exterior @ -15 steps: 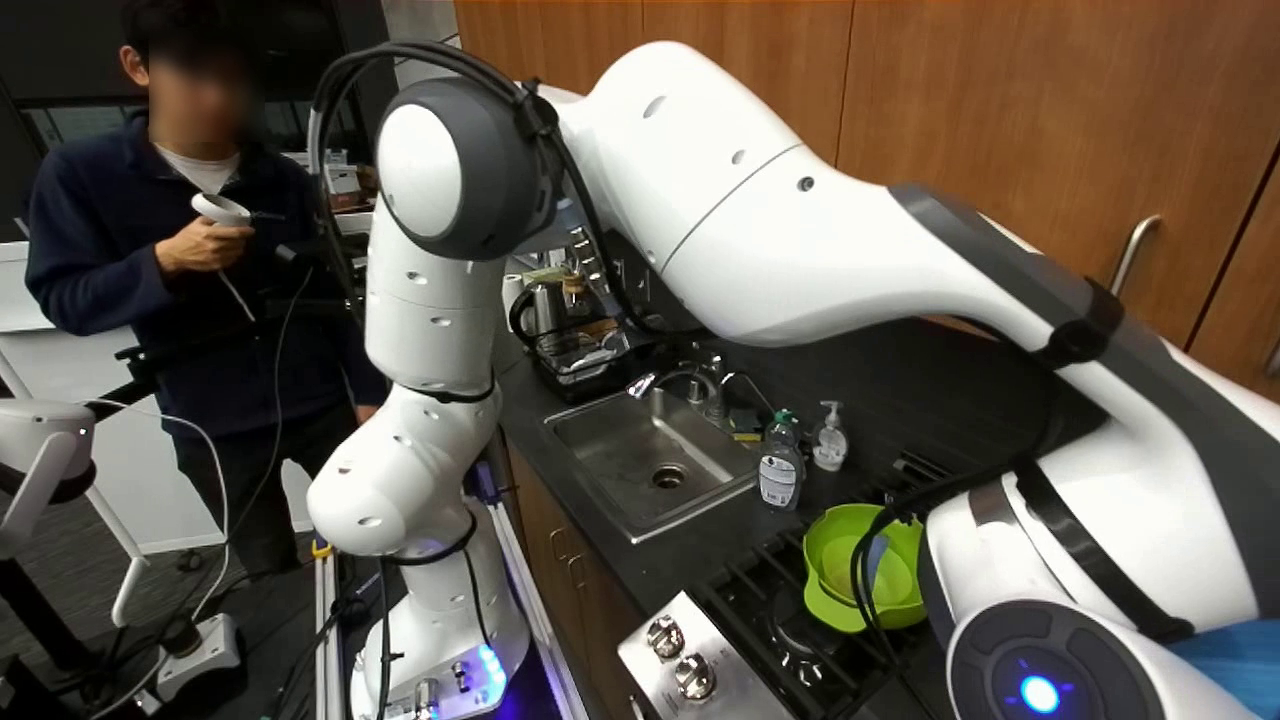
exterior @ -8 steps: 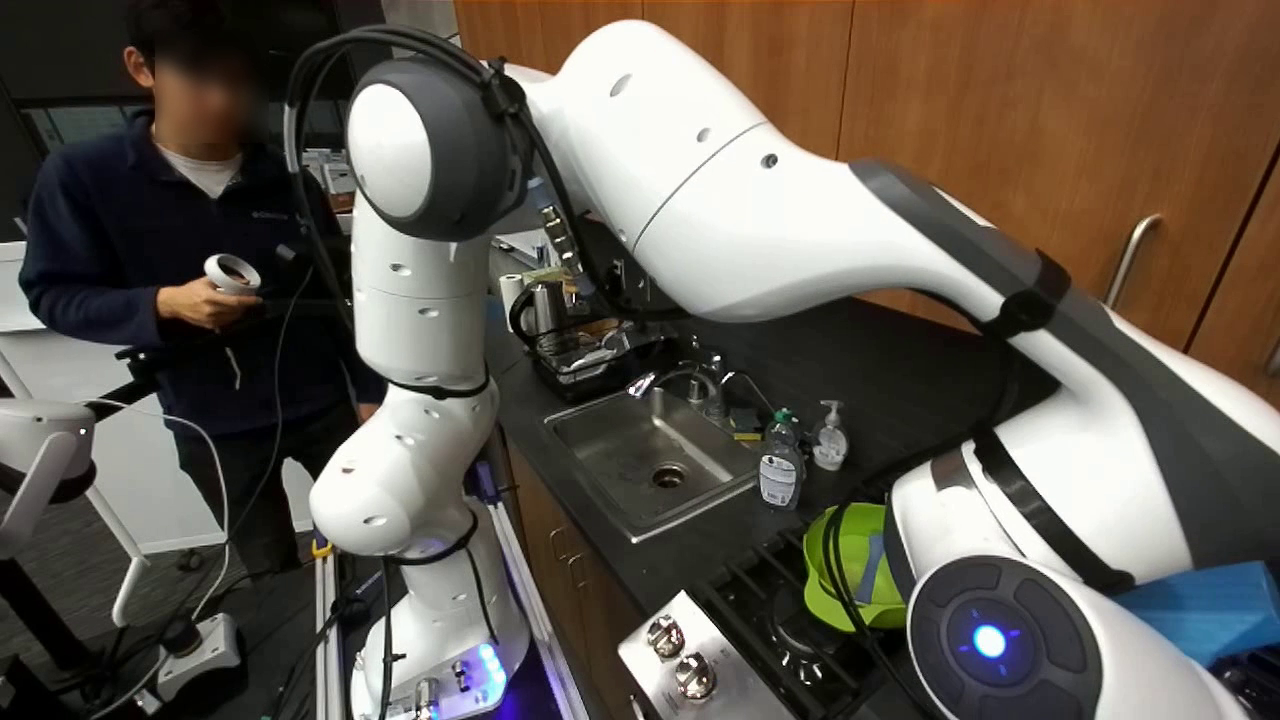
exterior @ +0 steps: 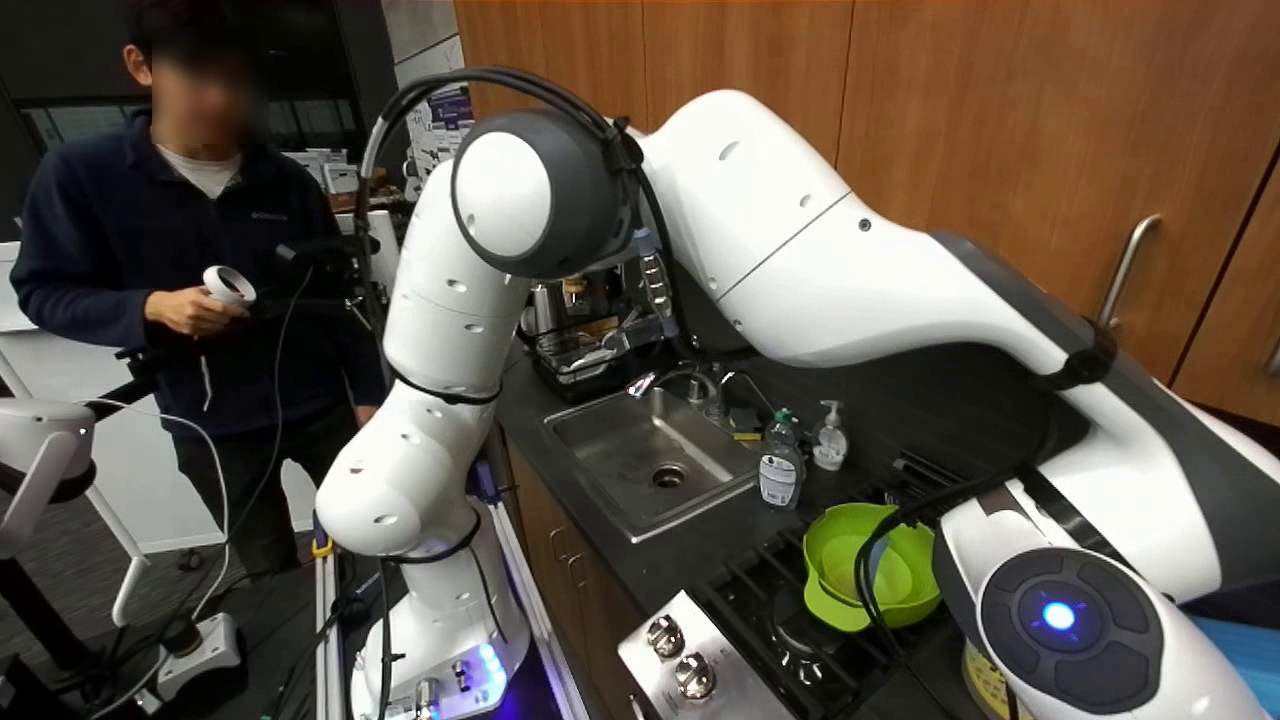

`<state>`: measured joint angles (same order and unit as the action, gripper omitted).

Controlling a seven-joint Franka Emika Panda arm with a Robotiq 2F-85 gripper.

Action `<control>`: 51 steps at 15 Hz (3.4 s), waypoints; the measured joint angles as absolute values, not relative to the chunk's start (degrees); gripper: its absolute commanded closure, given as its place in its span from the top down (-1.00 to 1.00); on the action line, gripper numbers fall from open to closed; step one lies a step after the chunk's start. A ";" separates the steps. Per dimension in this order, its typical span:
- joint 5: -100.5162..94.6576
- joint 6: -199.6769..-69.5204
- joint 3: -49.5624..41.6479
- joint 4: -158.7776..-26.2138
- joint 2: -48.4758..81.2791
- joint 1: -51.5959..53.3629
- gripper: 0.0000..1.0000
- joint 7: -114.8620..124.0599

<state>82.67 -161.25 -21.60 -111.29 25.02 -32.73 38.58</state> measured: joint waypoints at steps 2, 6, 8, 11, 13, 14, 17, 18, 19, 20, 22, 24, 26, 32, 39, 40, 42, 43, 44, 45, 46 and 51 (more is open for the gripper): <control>81.44 -162.75 -21.91 -109.77 26.95 -32.56 1.00 42.49; 79.82 -164.41 -22.45 -108.11 28.84 -32.57 1.00 47.55; 79.56 -165.19 -22.71 -107.60 29.31 -32.58 1.00 49.09; 79.16 -166.06 -23.14 -107.06 30.10 -32.67 1.00 51.22; 78.95 -166.18 -23.30 -106.81 30.71 -32.84 1.00 52.34; 78.94 -166.18 -23.31 -106.69 31.00 -32.91 1.00 52.64; 78.90 -166.16 -23.30 -106.29 31.79 -32.87 0.36 53.26; 78.90 -166.16 -23.28 -106.11 32.04 -32.86 0.18 53.29; 78.90 -166.16 -23.25 -105.94 32.24 -32.86 0.03 53.29; 78.90 -166.16 -23.23 -105.80 32.36 -32.86 -0.12 53.29; 78.90 -166.16 -23.23 -105.49 32.66 -32.86 -0.44 53.29; 78.90 -166.15 -23.23 -105.33 32.87 -32.86 -0.75 53.29; 78.90 -166.13 -23.23 -105.23 32.96 -32.88 -0.99 53.29; 78.90 -166.11 -23.23 -105.03 32.96 -32.92 -0.99 53.30; 78.90 -165.80 -23.08 -104.42 32.89 -32.92 -0.99 52.97; 78.92 -165.34 -23.00 -104.35 32.80 -33.00 -0.99 52.19; 79.58 -163.41 -22.80 -104.34 32.26 -33.53 -0.99 48.64; 80.31 -162.02 -22.67 -104.40 31.73 -33.99 -0.99 45.95; 81.20 -160.27 -22.56 -104.60 30.98 -34.55 -0.99 42.78; 82.07 -158.37 -22.48 -105.00 30.03 -35.16 -0.99 39.42; 82.92 -156.34 -22.41 -105.69 28.88 -35.76 -0.99 35.80; 83.85 -147.91 -22.78 -111.41 21.83 -37.53 -0.99 24.38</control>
<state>83.85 -147.91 -22.78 -111.41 21.83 -37.53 24.38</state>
